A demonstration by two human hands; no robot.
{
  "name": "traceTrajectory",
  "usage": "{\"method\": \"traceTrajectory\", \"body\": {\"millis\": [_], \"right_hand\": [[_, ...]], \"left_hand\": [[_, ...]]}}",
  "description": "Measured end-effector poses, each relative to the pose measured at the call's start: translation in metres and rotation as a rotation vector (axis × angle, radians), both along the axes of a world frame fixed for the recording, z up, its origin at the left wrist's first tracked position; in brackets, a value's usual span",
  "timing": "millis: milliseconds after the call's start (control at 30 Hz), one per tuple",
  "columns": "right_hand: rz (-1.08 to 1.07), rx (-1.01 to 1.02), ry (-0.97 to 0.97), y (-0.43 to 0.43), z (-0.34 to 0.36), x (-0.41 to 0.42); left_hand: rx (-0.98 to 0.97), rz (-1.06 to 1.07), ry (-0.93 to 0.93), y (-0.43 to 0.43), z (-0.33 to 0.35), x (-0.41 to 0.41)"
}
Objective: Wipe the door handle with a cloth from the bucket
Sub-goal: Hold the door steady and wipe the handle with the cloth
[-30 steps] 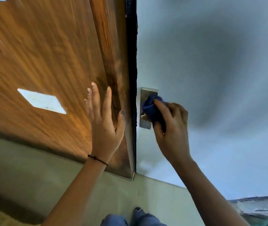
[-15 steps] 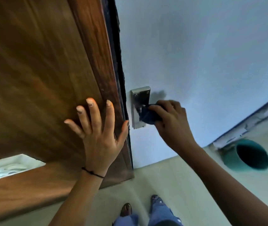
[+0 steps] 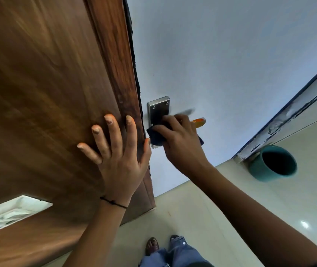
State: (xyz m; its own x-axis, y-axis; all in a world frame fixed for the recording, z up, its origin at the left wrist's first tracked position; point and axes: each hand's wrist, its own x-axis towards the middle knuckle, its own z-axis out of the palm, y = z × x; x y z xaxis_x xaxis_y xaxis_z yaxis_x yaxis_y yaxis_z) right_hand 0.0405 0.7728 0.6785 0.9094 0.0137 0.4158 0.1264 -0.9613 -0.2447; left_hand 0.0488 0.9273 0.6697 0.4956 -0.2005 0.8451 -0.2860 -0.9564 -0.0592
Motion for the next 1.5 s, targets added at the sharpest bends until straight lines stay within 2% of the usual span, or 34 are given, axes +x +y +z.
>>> {"method": "traceTrajectory", "body": {"millis": [67, 167, 267, 467, 667, 900, 1133, 1233, 1367, 1500], "right_hand": [[0.019, 0.040, 0.004, -0.010, 0.000, 0.001], [-0.067, 0.162, 0.038, -0.045, 0.004, 0.002], [-0.085, 0.179, 0.050, -0.054, 0.007, 0.002], [0.073, 0.077, -0.016, -0.008, 0.001, -0.004], [-0.098, 0.122, 0.017, -0.071, -0.001, 0.000], [0.061, -0.030, -0.040, -0.001, -0.004, -0.008], [-0.092, 0.133, -0.082, -0.078, -0.013, 0.000], [-0.105, 0.146, -0.101, -0.059, -0.009, -0.001], [-0.003, 0.062, -0.088, -0.011, -0.014, -0.007], [-0.059, 0.098, -0.138, -0.036, -0.021, -0.004]], "left_hand": [[-0.001, -0.005, -0.005, 0.000, 0.000, 0.001], [-0.002, 0.005, -0.012, 0.000, 0.000, 0.001], [-0.003, 0.017, -0.016, -0.001, -0.001, 0.002], [0.009, 0.006, -0.028, -0.001, -0.003, 0.003], [0.017, 0.021, -0.022, -0.002, -0.001, 0.004], [0.046, 0.010, -0.039, 0.000, -0.002, 0.004], [0.062, 0.018, -0.026, 0.001, -0.002, 0.003], [0.067, 0.021, -0.029, 0.001, -0.002, 0.003], [0.067, 0.010, -0.036, 0.001, -0.001, 0.003], [0.070, 0.010, -0.025, 0.002, 0.000, 0.002]]}}
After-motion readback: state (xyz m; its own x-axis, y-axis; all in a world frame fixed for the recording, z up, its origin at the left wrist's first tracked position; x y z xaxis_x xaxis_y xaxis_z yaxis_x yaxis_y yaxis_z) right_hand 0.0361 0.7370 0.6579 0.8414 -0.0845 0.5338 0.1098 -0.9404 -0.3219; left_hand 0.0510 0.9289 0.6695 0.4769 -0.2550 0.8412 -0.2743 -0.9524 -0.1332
